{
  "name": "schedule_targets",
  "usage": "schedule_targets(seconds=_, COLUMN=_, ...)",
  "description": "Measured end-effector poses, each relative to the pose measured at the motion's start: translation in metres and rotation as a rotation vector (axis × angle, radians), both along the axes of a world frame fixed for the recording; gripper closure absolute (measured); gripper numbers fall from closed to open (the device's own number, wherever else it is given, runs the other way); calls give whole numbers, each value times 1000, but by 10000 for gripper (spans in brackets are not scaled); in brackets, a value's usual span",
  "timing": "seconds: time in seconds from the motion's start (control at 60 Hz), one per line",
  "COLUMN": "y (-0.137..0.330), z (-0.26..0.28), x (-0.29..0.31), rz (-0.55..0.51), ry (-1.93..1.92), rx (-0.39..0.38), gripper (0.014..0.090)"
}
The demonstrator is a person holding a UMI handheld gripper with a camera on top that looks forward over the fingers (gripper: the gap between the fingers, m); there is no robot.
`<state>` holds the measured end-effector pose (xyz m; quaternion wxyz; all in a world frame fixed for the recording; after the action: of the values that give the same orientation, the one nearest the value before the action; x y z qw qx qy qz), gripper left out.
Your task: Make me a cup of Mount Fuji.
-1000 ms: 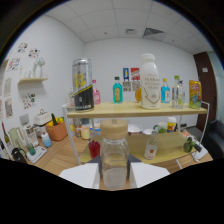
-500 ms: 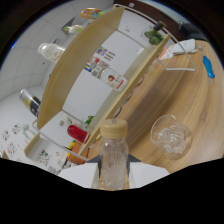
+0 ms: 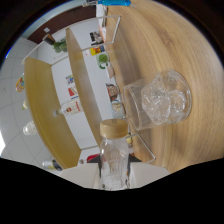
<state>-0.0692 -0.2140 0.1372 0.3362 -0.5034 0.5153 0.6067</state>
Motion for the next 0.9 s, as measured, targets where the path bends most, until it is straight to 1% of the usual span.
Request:
schedule_targets(seconds=0.067, y=1, z=-1, x=2, rz=-15, ry=30, rx=-5, gripper=647)
schedule_targets(seconds=0.183, y=0, z=1, x=2, rz=-8, ry=47, rx=1, gripper=647)
schedule_targets(seconds=0.267, y=-2, z=3, x=1, rz=2, ry=5, rx=-2, gripper=648)
schedule_targets(seconds=0.333, y=-4, z=8, x=0, rz=12, ry=-105, rx=6, gripper=649)
schedule_targets(seconds=0.4, y=-7, z=21, x=3, rz=5, ry=-296, rx=38, gripper=647)
schedule_targets(seconds=0.617, y=-6, z=74, x=-4, rz=-11, ry=-1068, rx=192, gripper=645)
schedule_targets(seconds=0.683, y=-2, z=68, x=-12, rz=12, ry=-1282, rx=207, gripper=645)
schedule_targets(seconds=0.783, y=3, z=42, x=-24, rz=75, ry=-1540, rx=220, gripper=645)
schedule_targets(seconds=0.9, y=8, z=-3, x=-34, rz=164, ry=-1690, rx=181, gripper=647)
